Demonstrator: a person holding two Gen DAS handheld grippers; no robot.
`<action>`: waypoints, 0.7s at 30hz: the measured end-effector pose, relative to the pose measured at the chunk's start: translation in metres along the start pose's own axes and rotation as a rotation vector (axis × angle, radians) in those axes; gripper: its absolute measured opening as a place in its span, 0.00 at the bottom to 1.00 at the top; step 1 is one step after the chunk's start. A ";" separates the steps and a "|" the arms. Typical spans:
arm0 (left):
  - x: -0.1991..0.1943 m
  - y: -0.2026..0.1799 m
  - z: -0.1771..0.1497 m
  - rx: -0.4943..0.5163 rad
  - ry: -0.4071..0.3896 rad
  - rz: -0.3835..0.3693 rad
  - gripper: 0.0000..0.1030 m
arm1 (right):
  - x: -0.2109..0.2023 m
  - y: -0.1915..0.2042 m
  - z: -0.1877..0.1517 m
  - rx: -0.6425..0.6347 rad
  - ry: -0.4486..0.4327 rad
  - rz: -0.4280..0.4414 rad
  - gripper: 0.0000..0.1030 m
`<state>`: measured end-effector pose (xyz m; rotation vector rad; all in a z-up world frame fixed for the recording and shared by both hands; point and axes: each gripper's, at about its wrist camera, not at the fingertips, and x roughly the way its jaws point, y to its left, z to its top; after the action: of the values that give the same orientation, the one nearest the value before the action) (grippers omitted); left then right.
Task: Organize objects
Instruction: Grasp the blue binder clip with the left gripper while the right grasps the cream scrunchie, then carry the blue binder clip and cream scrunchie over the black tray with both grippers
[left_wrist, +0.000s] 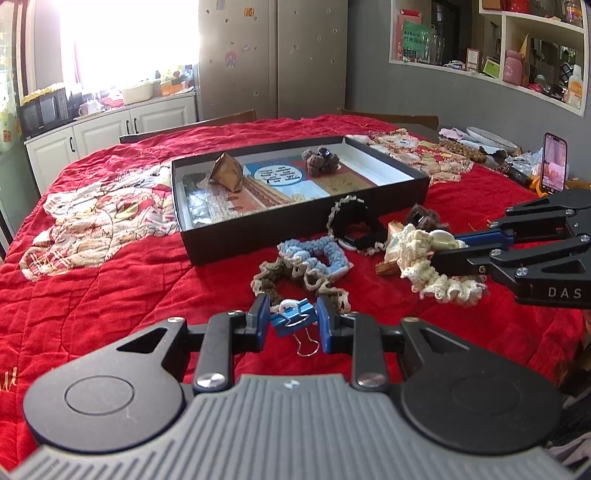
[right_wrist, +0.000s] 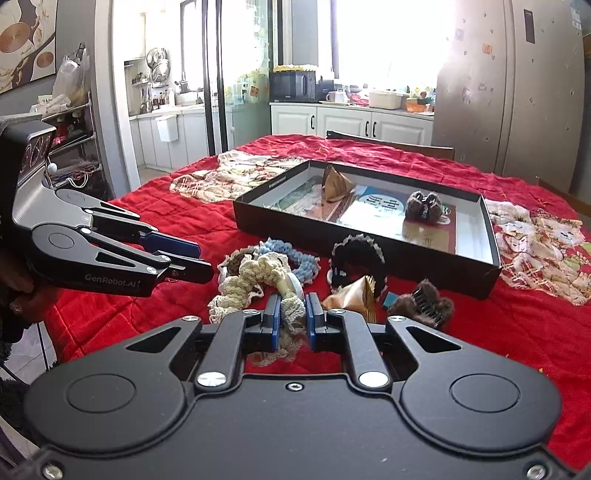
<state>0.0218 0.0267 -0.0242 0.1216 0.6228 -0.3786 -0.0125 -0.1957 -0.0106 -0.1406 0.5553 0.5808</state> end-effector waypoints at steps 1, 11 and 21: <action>-0.001 0.000 0.001 0.001 -0.004 -0.001 0.30 | -0.001 0.000 0.001 -0.001 -0.003 -0.001 0.13; -0.002 0.001 0.013 0.006 -0.034 -0.003 0.30 | -0.009 -0.008 0.011 -0.005 -0.042 -0.030 0.13; -0.002 0.002 0.024 0.007 -0.059 -0.004 0.30 | -0.014 -0.015 0.019 -0.008 -0.071 -0.059 0.13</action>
<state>0.0342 0.0238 -0.0033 0.1153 0.5633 -0.3866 -0.0059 -0.2095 0.0126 -0.1426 0.4782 0.5282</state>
